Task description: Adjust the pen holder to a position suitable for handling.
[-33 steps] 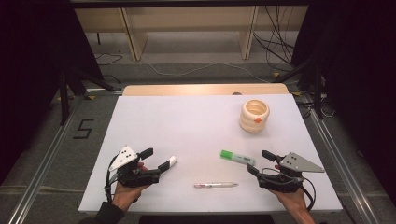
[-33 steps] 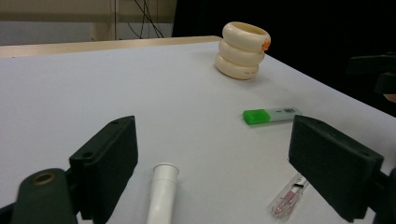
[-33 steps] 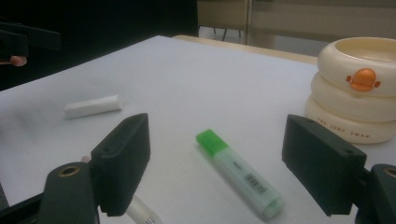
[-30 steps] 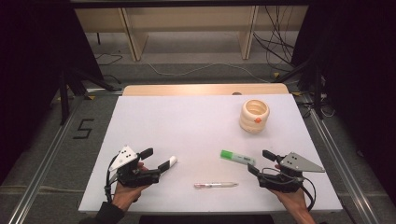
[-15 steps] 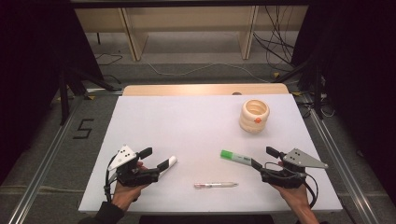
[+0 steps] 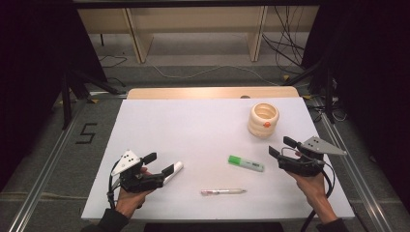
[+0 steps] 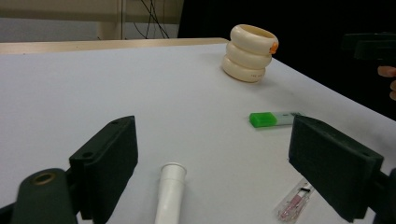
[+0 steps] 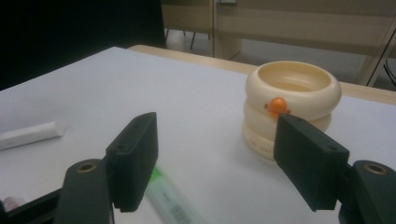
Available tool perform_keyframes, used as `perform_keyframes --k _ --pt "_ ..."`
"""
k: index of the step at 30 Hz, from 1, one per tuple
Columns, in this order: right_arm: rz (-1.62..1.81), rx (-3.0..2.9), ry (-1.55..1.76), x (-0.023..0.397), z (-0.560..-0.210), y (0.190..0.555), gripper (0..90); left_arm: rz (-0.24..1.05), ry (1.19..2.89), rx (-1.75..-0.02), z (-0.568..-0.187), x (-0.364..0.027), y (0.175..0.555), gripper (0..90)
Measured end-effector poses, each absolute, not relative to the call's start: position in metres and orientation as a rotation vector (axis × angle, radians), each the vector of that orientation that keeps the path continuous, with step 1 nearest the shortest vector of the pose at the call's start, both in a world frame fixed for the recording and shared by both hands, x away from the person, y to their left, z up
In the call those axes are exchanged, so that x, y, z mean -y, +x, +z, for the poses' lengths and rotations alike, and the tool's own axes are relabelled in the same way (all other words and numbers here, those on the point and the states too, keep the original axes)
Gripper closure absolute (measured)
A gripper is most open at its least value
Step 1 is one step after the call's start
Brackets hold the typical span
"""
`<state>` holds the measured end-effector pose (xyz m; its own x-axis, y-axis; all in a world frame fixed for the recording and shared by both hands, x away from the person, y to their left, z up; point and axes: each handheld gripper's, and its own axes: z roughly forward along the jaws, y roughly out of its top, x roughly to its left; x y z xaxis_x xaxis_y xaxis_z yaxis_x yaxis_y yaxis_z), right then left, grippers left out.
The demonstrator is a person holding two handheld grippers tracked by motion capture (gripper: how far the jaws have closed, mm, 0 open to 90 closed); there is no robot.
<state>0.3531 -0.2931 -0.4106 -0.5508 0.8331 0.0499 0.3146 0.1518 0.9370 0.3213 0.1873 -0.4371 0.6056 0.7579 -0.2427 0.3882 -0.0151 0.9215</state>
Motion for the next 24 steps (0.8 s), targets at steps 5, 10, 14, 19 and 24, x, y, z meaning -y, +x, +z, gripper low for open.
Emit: perform_keyframes --k 5,10,14,19,24 --pt "1.367 -1.934 1.125 0.3 -0.407 0.37 32.7 0.382 1.626 -0.969 -0.437 -0.187 0.322 15.4" --pt "1.342 -1.922 1.171 0.305 -0.406 0.387 39.8 0.379 1.626 -0.971 -0.437 -0.187 0.323 15.4" --pt "1.311 -1.911 1.206 0.309 -0.405 0.401 47.2 0.38 1.626 -0.969 -0.437 -0.186 0.322 15.4" --pt "1.3 -1.891 1.274 0.318 -0.408 0.417 57.5 0.381 1.629 -0.97 -0.437 -0.187 0.322 15.4" --pt "1.285 -1.886 1.323 0.325 -0.407 0.43 58.9 0.382 1.628 -0.97 -0.437 -0.188 0.322 15.4"
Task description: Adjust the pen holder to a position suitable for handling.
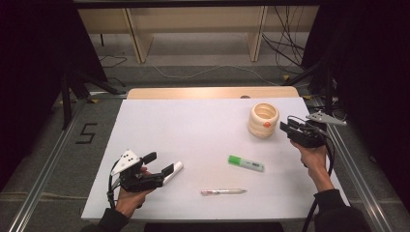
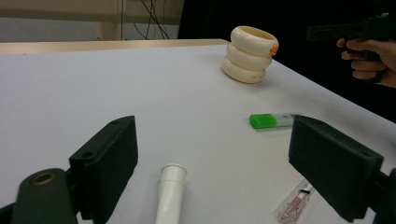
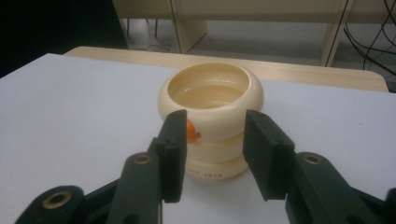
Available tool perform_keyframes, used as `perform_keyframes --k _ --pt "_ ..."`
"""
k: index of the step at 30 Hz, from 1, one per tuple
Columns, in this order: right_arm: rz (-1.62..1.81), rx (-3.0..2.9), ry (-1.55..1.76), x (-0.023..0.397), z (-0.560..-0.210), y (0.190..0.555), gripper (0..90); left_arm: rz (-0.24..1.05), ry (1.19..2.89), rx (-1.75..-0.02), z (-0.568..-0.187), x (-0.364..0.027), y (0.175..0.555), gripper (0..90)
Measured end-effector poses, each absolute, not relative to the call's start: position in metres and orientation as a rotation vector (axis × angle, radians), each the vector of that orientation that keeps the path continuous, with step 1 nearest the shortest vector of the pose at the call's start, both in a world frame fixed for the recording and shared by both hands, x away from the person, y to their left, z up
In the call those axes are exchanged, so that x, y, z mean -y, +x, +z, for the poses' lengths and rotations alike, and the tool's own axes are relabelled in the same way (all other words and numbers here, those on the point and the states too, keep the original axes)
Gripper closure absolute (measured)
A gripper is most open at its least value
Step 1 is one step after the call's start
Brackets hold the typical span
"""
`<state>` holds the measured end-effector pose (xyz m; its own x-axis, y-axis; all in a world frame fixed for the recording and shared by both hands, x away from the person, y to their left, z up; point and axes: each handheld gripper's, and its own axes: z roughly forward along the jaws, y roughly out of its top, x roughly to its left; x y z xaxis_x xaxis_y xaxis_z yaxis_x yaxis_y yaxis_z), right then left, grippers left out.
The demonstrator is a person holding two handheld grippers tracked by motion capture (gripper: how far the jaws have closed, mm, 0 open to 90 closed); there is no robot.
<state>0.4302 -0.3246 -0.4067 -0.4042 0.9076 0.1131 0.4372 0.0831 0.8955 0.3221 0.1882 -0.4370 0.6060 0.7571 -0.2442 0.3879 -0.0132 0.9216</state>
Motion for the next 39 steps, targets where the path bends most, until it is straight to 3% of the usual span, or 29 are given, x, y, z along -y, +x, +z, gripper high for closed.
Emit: perform_keyframes --k 5,20,39 --pt "1.252 -1.889 1.337 0.324 -0.401 0.443 60.2 0.382 1.628 -0.969 -0.437 -0.188 0.322 15.4" --pt "1.193 -1.836 1.49 0.344 -0.418 0.485 88.4 0.38 1.624 -0.971 -0.437 -0.188 0.323 15.4" --pt "1.114 -1.866 1.56 0.339 -0.448 0.515 90.0 0.377 1.614 -0.977 -0.437 -0.19 0.322 15.4"
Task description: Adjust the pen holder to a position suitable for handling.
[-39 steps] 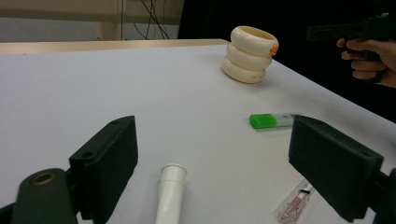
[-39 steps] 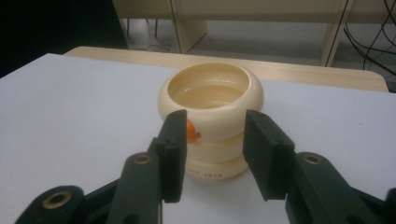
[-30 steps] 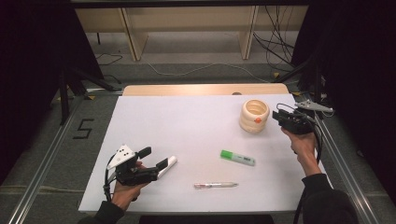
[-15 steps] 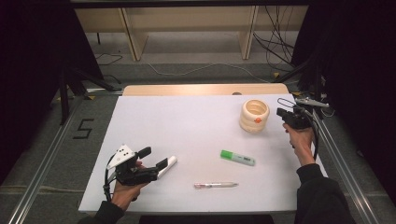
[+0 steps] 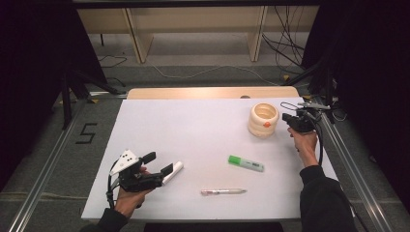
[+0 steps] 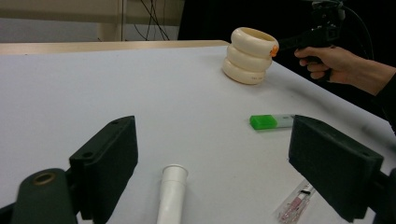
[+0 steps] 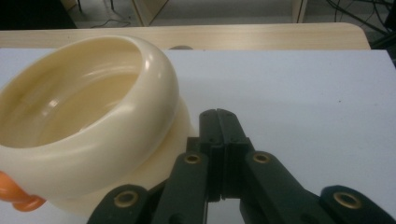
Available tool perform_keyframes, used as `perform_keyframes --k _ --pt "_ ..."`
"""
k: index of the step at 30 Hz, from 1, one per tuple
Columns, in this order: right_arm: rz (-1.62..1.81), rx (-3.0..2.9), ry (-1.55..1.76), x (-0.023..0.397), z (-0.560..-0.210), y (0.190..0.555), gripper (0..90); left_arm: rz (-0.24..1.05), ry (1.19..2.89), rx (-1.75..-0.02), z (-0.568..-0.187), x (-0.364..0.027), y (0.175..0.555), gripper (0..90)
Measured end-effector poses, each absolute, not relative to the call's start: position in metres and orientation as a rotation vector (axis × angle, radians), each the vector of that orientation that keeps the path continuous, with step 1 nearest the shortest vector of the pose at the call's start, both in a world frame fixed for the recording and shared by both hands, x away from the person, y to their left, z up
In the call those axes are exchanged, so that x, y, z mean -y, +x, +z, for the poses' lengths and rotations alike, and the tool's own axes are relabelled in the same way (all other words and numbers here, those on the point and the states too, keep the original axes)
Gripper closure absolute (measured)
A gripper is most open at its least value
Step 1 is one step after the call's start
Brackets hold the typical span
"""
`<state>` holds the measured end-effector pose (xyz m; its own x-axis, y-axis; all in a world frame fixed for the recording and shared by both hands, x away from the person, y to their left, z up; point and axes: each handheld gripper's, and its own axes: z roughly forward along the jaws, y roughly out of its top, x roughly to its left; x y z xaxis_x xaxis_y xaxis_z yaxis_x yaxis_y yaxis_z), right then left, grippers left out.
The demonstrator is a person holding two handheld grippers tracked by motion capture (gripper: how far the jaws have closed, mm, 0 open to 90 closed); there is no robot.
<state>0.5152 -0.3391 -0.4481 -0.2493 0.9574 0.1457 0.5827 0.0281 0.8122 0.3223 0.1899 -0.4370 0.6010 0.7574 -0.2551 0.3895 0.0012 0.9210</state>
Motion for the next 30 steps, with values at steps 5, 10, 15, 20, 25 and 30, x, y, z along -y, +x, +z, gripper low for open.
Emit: perform_keyframes --k 5,10,15,20,25,30 --pt "1.101 -1.873 1.584 0.338 -0.456 0.52 90.0 0.378 1.615 -0.978 -0.437 -0.19 0.322 15.4" --pt "1.098 -1.895 1.578 0.335 -0.459 0.522 90.0 0.382 1.616 -0.978 -0.437 -0.191 0.322 15.4" --pt "1.092 -1.902 1.584 0.332 -0.461 0.524 90.0 0.383 1.613 -0.98 -0.437 -0.191 0.322 15.4" --pt "1.072 -1.923 1.578 0.33 -0.463 0.526 90.0 0.384 1.612 -0.982 -0.437 -0.191 0.322 15.4" --pt "1.057 -1.93 1.575 0.327 -0.464 0.529 90.0 0.385 1.614 -0.982 -0.437 -0.191 0.321 15.4" --pt "1.051 -1.941 1.565 0.324 -0.463 0.531 90.0 0.387 1.614 -0.983 -0.437 -0.191 0.321 15.4"
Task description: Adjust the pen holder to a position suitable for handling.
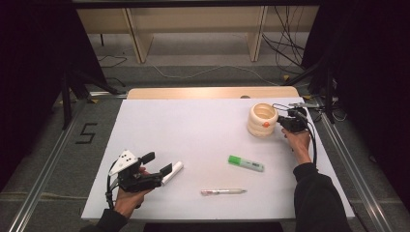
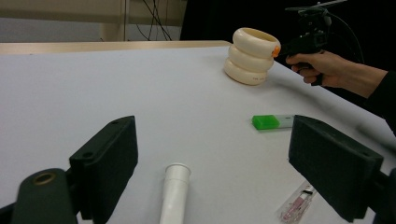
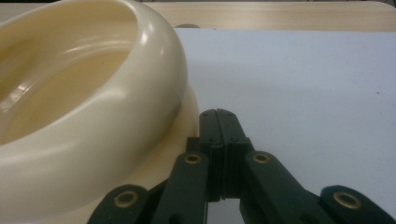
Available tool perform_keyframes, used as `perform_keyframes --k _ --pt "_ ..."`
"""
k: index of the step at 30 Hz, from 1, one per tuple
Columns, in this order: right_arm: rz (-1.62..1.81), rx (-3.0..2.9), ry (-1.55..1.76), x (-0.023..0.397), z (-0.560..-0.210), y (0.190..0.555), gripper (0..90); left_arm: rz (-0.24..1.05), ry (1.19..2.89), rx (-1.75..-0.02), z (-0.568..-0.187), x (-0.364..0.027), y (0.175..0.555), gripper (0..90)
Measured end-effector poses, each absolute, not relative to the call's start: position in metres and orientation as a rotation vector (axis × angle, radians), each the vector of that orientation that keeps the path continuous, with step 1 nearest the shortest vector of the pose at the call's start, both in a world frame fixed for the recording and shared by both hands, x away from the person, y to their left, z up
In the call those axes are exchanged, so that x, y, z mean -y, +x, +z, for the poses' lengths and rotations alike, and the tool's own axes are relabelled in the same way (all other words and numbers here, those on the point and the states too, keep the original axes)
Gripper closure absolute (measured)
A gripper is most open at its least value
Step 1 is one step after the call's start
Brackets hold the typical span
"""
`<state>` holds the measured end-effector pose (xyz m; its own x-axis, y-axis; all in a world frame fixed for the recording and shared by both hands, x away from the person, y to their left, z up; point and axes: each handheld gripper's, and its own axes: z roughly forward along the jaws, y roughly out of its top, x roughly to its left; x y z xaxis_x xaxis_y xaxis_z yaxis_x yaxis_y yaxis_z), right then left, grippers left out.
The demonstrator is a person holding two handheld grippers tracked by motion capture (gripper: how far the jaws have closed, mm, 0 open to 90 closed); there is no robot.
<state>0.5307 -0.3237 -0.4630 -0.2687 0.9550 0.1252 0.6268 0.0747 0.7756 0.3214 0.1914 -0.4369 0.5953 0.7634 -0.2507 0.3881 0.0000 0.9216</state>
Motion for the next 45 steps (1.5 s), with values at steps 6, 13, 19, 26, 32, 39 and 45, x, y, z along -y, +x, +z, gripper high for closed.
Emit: perform_keyframes --k 6,13,19,26,32,39,45 --pt "1.074 -1.976 1.523 0.303 -0.463 0.534 90.0 0.39 1.615 -0.982 -0.437 -0.192 0.321 15.4" --pt "1.073 -2.035 1.454 0.269 -0.463 0.537 90.0 0.392 1.615 -0.979 -0.436 -0.192 0.321 15.4" --pt "1.08 -2.066 1.432 0.247 -0.465 0.539 90.0 0.396 1.616 -0.977 -0.436 -0.193 0.321 15.4" --pt "1.068 -2.107 1.396 0.227 -0.463 0.543 90.0 0.398 1.612 -0.978 -0.436 -0.193 0.321 15.4" --pt "1.067 -2.133 1.376 0.212 -0.463 0.545 90.0 0.398 1.606 -0.981 -0.436 -0.193 0.321 15.4" --pt "1.067 -2.162 1.352 0.195 -0.462 0.547 90.0 0.398 1.605 -0.977 -0.436 -0.193 0.321 15.4" --pt "1.075 -2.18 1.331 0.18 -0.461 0.549 90.0 0.396 1.605 -0.977 -0.436 -0.193 0.321 15.4"
